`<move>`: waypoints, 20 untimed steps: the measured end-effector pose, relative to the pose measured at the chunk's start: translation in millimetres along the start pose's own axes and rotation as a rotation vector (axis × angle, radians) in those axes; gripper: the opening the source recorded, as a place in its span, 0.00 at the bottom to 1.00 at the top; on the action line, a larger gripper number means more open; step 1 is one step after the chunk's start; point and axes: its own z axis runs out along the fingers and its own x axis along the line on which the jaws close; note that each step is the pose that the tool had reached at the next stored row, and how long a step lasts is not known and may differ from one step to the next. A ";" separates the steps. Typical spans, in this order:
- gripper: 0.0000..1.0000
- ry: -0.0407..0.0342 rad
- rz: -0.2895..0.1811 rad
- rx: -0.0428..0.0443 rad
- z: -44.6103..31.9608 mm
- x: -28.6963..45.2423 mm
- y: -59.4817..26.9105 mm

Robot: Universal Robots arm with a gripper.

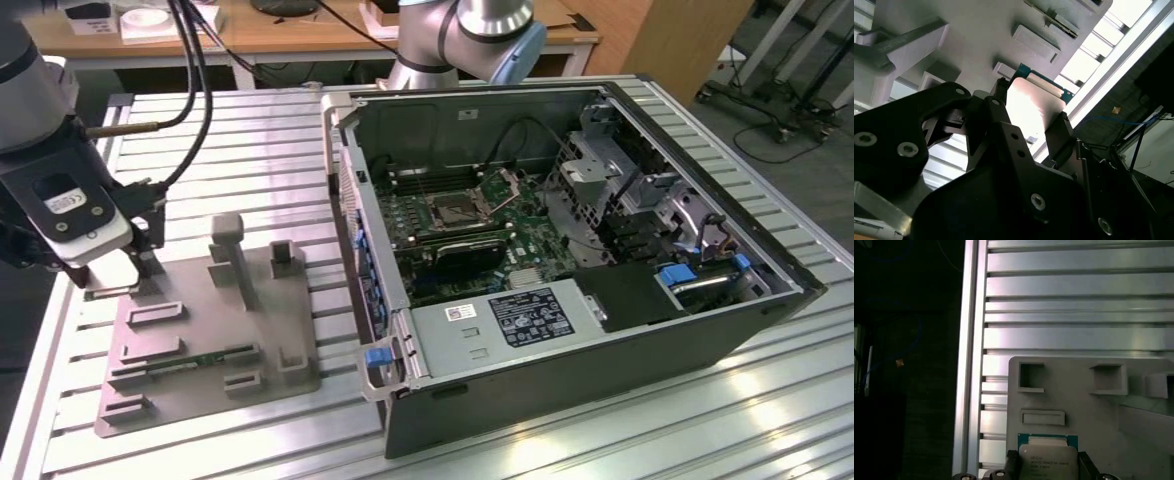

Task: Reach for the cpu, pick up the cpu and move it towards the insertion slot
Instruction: 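Pick up the cpu and move it towards the insertion slot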

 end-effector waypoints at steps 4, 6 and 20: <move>0.55 -0.0001 0.000 0.0000 -16.1 0.0 1.0; 0.55 -0.0003 0.000 -0.0002 -16.1 0.0 1.0; 0.55 0.0000 0.000 -0.0017 -29.5 0.0 1.9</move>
